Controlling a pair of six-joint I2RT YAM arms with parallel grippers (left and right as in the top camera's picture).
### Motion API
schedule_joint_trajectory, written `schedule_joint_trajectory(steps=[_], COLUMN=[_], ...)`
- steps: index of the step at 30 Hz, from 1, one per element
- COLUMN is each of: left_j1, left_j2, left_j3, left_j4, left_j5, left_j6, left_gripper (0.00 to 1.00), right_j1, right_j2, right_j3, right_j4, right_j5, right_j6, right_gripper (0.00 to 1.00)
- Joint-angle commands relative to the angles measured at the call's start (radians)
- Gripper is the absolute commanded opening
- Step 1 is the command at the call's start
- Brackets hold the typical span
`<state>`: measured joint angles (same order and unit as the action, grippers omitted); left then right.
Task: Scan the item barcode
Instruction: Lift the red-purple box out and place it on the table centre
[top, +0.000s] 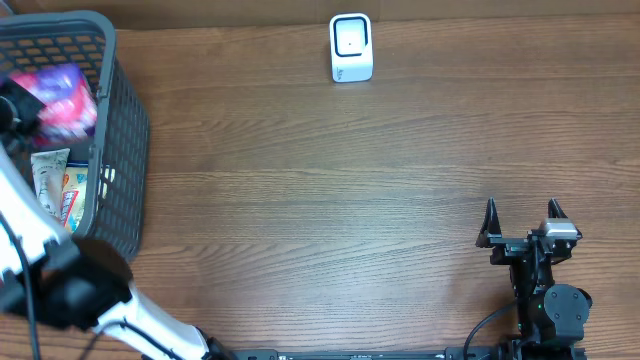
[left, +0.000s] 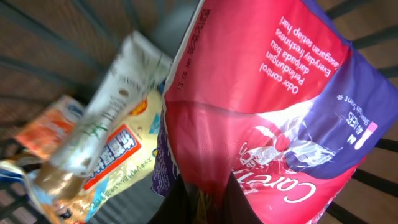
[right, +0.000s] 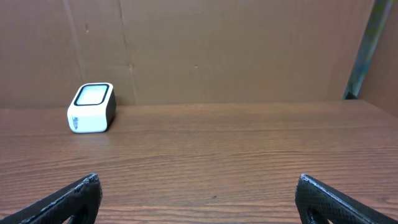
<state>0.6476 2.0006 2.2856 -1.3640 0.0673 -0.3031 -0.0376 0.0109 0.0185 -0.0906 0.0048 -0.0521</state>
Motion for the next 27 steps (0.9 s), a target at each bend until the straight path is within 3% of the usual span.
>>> schedule_joint_trajectory(steps=[1, 7, 11, 21, 27], left_j1=[0.0, -0.022, -0.15, -0.743, -0.951], left_j2=[-0.205, -0.392, -0.465, -0.336, -0.195], left_j3=[0.054, 0.054, 0.054, -0.09, -0.262], left_j4=[0.013, 0.029, 0.002, -0.166, -0.134], left_j5=[0.047, 0.242, 0.43, 0.328, 0.259], left_j6=[-0.051, -0.053, -0.051, -0.007, -0.016], left_gripper=[0.04, 0.04, 0.04, 0.04, 0.04], right_j1=[0.006, 0.006, 0.006, 0.007, 0.007], right_j2=[-0.008, -0.008, -0.008, -0.008, -0.008], right_j3=[-0.011, -0.011, -0.011, -0.011, -0.011], right_j4=[0.006, 0.006, 0.006, 0.006, 0.006], right_j5=[0.002, 0.002, 0.002, 0.002, 0.002], right_j6=[-0.001, -0.001, -0.001, -0.001, -0.001], right_gripper=[1.0, 1.0, 1.0, 1.0, 1.0])
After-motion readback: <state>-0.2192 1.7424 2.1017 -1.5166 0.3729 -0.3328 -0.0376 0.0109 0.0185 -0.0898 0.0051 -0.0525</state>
